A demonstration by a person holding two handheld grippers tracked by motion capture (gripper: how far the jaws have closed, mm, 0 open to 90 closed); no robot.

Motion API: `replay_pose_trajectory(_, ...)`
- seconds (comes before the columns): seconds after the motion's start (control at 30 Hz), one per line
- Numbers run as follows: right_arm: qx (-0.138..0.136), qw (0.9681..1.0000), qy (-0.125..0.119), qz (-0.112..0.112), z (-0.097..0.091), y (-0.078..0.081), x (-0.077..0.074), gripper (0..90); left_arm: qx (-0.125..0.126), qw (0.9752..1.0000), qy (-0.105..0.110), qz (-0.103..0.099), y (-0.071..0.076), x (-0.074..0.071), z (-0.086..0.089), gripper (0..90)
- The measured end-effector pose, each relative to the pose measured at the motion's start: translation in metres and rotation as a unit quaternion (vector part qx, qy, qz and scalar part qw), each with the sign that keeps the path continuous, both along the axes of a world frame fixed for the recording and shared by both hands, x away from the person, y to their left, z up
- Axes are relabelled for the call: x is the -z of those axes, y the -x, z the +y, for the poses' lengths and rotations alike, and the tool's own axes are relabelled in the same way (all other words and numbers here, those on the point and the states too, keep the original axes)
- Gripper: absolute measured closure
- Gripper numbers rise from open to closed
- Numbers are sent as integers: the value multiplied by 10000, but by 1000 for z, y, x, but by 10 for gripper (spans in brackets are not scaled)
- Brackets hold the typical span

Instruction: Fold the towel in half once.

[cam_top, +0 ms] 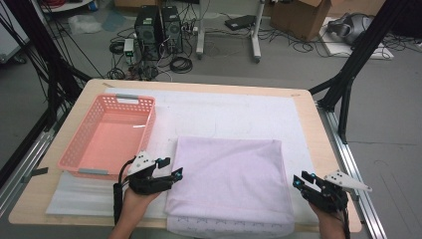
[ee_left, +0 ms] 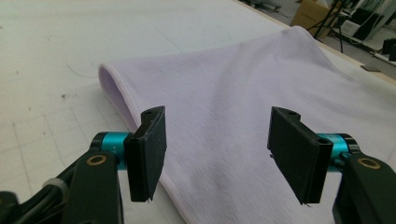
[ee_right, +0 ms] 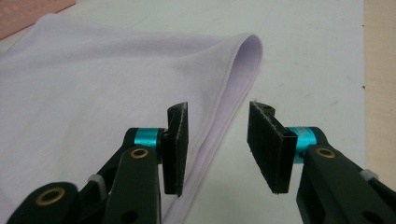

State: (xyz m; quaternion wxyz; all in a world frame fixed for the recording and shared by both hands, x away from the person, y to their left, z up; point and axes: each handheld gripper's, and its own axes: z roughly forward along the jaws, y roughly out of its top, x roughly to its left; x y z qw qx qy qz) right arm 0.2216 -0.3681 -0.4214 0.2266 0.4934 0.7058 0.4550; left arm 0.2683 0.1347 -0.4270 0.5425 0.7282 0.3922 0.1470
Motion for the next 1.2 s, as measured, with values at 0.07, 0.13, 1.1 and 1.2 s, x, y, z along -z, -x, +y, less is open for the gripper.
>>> replay_pose_trajectory(0.07, -9, 10000, 26, 17, -2, -11, 1, 558, 2, 10000, -24, 24, -9, 0, -1, 368)
replay_pose_trajectory(0.13, -28, 10000, 40, 51, -3, -23, 3, 546, -20, 10000, -30, 70, -17, 2, -4, 365)
replay_pose_trajectory(1.1, 285, 9953, 526, 767, 17, -104, 22, 635, -648, 9919, -813, 723, -71, 22, -26, 372)
replay_pose_trajectory(1.2, 87, 9970, 276, 724, 17, -102, 20, 553, -810, 9886, -1008, 772, -79, 20, -30, 366)
